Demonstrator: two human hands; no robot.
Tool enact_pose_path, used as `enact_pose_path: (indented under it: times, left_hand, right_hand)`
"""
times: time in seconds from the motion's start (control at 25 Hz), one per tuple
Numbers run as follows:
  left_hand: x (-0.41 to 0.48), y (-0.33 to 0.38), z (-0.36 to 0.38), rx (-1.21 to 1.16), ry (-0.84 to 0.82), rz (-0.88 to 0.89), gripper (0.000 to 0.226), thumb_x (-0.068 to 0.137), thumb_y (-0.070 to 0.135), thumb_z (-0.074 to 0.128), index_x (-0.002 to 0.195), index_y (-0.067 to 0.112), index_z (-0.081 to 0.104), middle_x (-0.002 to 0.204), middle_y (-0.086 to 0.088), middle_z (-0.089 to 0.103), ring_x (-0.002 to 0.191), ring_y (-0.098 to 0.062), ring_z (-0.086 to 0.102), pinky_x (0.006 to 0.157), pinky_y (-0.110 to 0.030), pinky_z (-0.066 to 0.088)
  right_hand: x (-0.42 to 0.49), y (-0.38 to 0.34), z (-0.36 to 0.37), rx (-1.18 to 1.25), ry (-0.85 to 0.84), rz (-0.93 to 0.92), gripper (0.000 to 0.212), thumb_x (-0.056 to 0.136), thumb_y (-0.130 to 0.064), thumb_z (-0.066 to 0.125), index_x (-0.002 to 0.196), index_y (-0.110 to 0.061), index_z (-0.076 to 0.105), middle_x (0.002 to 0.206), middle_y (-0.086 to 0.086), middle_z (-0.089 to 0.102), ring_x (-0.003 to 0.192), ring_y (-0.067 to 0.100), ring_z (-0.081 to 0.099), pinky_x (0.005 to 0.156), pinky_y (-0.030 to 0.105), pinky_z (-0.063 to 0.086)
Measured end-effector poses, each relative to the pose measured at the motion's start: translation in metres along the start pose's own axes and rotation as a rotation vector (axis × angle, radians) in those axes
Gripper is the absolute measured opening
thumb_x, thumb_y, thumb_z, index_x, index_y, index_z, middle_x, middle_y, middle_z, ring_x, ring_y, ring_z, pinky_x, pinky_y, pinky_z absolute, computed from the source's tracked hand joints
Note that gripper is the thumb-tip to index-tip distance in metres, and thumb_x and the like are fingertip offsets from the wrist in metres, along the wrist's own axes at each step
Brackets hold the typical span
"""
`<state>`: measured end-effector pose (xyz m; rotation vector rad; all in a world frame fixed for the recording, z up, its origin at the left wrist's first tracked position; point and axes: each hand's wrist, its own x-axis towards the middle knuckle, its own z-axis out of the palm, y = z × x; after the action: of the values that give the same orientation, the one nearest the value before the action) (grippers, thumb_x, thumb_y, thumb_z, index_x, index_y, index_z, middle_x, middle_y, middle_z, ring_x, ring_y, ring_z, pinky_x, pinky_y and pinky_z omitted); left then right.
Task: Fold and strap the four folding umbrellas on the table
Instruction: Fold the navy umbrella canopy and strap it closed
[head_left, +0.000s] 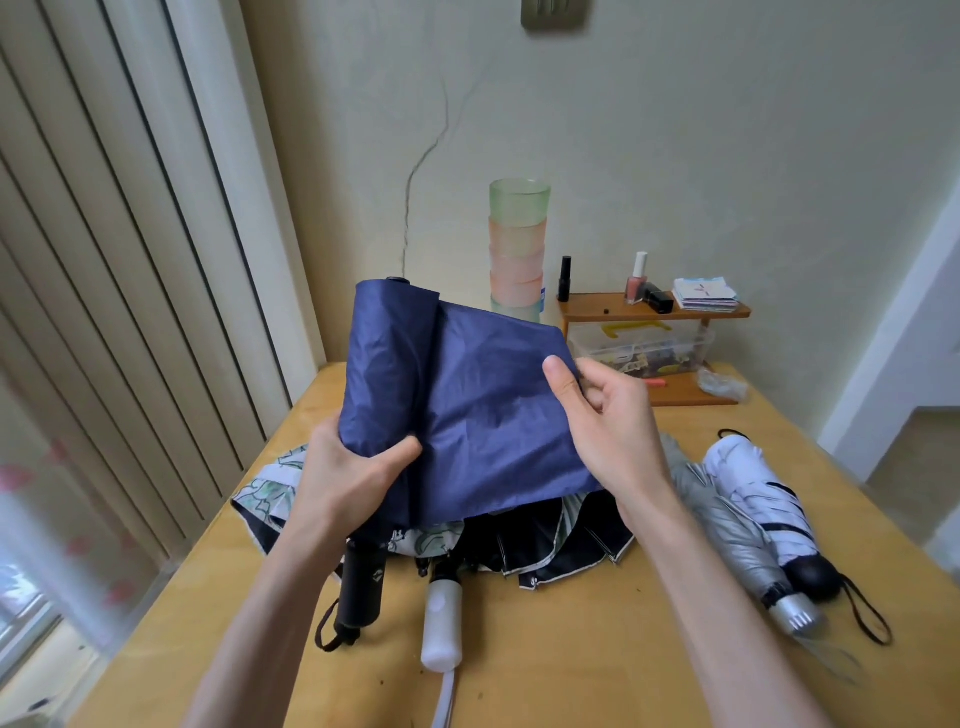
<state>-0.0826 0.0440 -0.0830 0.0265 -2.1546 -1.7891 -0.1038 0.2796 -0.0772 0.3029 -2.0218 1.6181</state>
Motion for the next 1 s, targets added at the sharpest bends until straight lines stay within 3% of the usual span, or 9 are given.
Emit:
enact_pose_path:
  times: [0.12,0.28,0.44,0.56,0.6,0.72,0.84,0.92,1.0]
  left_hand:
    - [-0.001,0.002,-0.002,0.024,-0.061,0.034,0.026,0.080,0.015,0.091,0.088,0.020,0.067,0.078,0.011,0.076,0.068,-0.003,0.069,0.068,-0.030,0.057]
    - [0.001,0.000,-0.008,0.052,-0.085,0.029,0.035,0.074,0.021,0.096,0.099,0.022,0.071,0.092,0.010,0.079,0.085,-0.008,0.075,0.078,-0.033,0.060]
    - [0.002,0.000,-0.012,0.012,-0.078,-0.019,0.045,0.065,0.026,0.101,0.098,0.022,0.072,0.091,0.006,0.080,0.087,-0.015,0.076,0.080,-0.040,0.061]
    - [0.002,-0.001,-0.007,-0.035,-0.081,-0.018,0.032,0.076,0.027,0.094,0.098,0.023,0.071,0.088,0.014,0.079,0.083,-0.004,0.075,0.075,-0.026,0.058]
    - [0.003,-0.003,-0.004,-0.014,-0.091,-0.011,0.027,0.079,0.028,0.091,0.096,0.024,0.070,0.083,0.017,0.078,0.078,0.002,0.073,0.072,-0.019,0.057]
    - [0.001,0.001,0.007,-0.007,-0.121,0.018,0.017,0.090,0.030,0.079,0.086,0.023,0.064,0.066,0.015,0.070,0.065,0.005,0.065,0.060,-0.007,0.048]
    - [-0.005,0.004,0.017,-0.107,-0.199,-0.052,0.068,0.088,0.083,0.049,0.102,0.019,0.066,0.091,0.002,0.065,0.091,-0.015,0.063,0.073,-0.011,0.047]
    - [-0.008,0.010,0.021,-0.338,-0.357,-0.249,0.085,0.086,0.087,0.029,0.143,0.028,0.053,0.126,0.004,0.062,0.118,-0.019,0.061,0.083,-0.021,0.051]
    - [-0.021,0.011,0.011,-0.439,-0.562,-0.234,0.101,0.084,0.080,0.025,0.157,0.012,0.040,0.150,-0.004,0.055,0.116,-0.021,0.065,0.075,-0.019,0.053]
  right_hand:
    - [0.002,0.003,0.001,0.063,0.007,0.020,0.058,0.105,-0.051,0.061,0.079,0.001,0.054,0.064,0.006,0.045,0.069,0.010,0.039,0.065,0.031,0.032]
    - [0.000,0.002,0.001,0.147,0.042,0.061,0.036,0.108,-0.033,0.061,0.082,-0.008,0.062,0.070,0.006,0.057,0.072,0.009,0.047,0.070,0.033,0.038]
    - [-0.002,0.000,0.003,0.218,0.116,0.163,0.017,0.105,-0.030,0.066,0.102,-0.019,0.078,0.102,-0.002,0.082,0.103,0.011,0.075,0.096,0.036,0.057]
    - [-0.003,0.001,0.002,0.189,0.027,0.198,0.044,0.100,-0.049,0.070,0.100,-0.005,0.072,0.106,0.031,0.071,0.099,0.039,0.074,0.088,0.050,0.057]
    - [-0.003,-0.001,0.000,0.162,0.017,0.170,0.050,0.099,-0.052,0.069,0.097,-0.002,0.068,0.104,0.040,0.065,0.084,0.028,0.067,0.080,0.044,0.051]
    - [-0.004,-0.016,-0.003,0.143,0.045,0.122,0.045,0.102,-0.047,0.068,0.088,-0.004,0.066,0.081,0.041,0.059,0.077,0.019,0.042,0.074,0.035,0.034]
    - [-0.009,-0.042,-0.001,0.176,0.025,0.126,0.038,0.103,-0.039,0.068,0.083,-0.007,0.065,0.069,0.020,0.050,0.073,0.022,0.035,0.068,0.035,0.030]
    - [-0.008,-0.064,0.003,0.189,-0.010,0.141,0.032,0.103,-0.031,0.069,0.082,-0.008,0.067,0.070,0.017,0.055,0.067,0.022,0.041,0.061,0.031,0.036]
    - [0.001,-0.087,0.014,0.174,-0.075,0.184,0.023,0.103,-0.020,0.068,0.085,-0.005,0.068,0.068,0.016,0.068,0.055,0.024,0.059,0.049,0.028,0.047]
